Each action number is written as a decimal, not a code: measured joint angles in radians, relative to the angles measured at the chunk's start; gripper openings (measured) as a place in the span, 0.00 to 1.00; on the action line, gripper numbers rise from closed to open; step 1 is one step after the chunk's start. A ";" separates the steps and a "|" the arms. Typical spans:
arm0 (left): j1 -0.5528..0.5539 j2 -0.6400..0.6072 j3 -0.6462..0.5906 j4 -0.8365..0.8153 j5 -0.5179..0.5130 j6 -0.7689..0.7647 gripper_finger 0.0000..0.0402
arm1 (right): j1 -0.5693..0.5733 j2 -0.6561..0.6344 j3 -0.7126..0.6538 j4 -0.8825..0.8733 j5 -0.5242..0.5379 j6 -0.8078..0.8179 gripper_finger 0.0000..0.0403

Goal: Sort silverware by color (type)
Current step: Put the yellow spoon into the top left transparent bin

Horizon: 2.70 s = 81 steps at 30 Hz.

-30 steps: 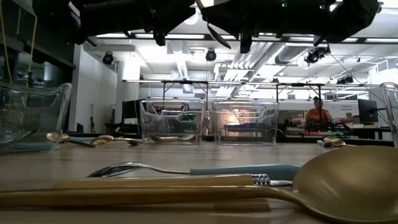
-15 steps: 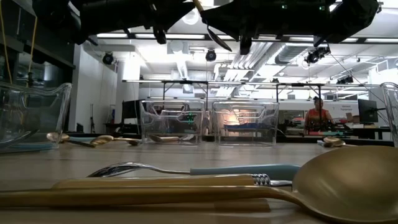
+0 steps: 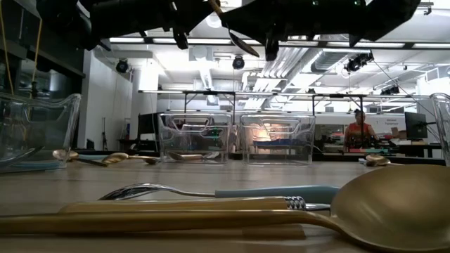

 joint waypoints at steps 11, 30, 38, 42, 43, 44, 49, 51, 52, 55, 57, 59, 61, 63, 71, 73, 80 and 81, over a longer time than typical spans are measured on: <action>0.000 0.000 0.000 -0.001 0.000 0.000 0.26 | 0.000 0.000 0.008 -0.017 0.001 -0.009 0.01; 0.005 -0.021 -0.011 -0.060 -0.053 0.042 0.11 | 0.001 -0.033 0.008 -0.104 0.102 -0.055 0.26; 0.010 -0.123 -0.011 -0.260 -0.142 0.121 0.11 | 0.010 -0.119 0.008 -0.340 0.246 -0.099 0.33; 0.013 -0.138 -0.011 -0.300 -0.161 0.128 0.11 | 0.031 -0.134 0.008 -0.416 0.338 -0.110 0.33; 0.014 -0.138 -0.011 -0.300 -0.162 0.132 0.11 | 0.036 -0.134 0.008 -0.430 0.355 -0.108 0.33; 0.015 -0.138 -0.011 -0.299 -0.162 0.135 0.11 | 0.043 -0.134 0.008 -0.449 0.374 -0.107 0.33; 0.038 -0.138 -0.011 -0.296 -0.162 0.130 0.11 | 0.079 -0.134 0.008 -0.563 0.470 -0.079 0.33; 0.046 -0.138 -0.011 -0.295 -0.162 0.125 0.11 | 0.098 -0.134 0.007 -0.620 0.523 -0.054 0.33; 0.048 -0.138 -0.011 -0.295 -0.162 0.124 0.11 | 0.107 -0.134 0.007 -0.650 0.551 -0.037 0.33; 0.056 -0.138 -0.011 -0.294 -0.157 0.124 0.11 | 0.136 -0.134 0.007 -0.733 0.626 0.012 0.33; 0.062 -0.138 -0.012 -0.291 -0.157 0.124 0.11 | 0.154 -0.143 0.007 -0.794 0.670 0.044 0.33; 0.068 -0.138 -0.012 -0.287 -0.156 0.124 0.11 | 0.167 -0.164 0.007 -0.870 0.705 0.086 0.33; 0.073 -0.138 -0.012 -0.287 -0.156 0.128 0.11 | 0.175 -0.200 0.007 -0.961 0.723 0.138 0.33; 0.075 -0.138 -0.031 -0.253 -0.156 0.128 0.11 | 0.185 -0.245 0.007 -1.068 0.737 0.202 0.33; 0.135 -0.145 -0.182 0.089 -0.071 0.043 0.11 | 0.227 -0.496 -0.158 -1.111 0.732 0.372 0.33; 0.146 -0.144 -0.193 0.083 -0.052 0.034 0.11 | 0.234 -0.555 -0.250 -0.962 0.714 0.367 0.33; 0.147 -0.145 -0.192 0.090 -0.046 0.039 0.11 | 0.174 -0.621 -0.528 -0.173 0.422 0.133 0.33; 0.149 -0.145 -0.192 0.093 -0.046 0.048 0.11 | 0.160 -0.617 -0.548 -0.080 0.388 0.093 0.33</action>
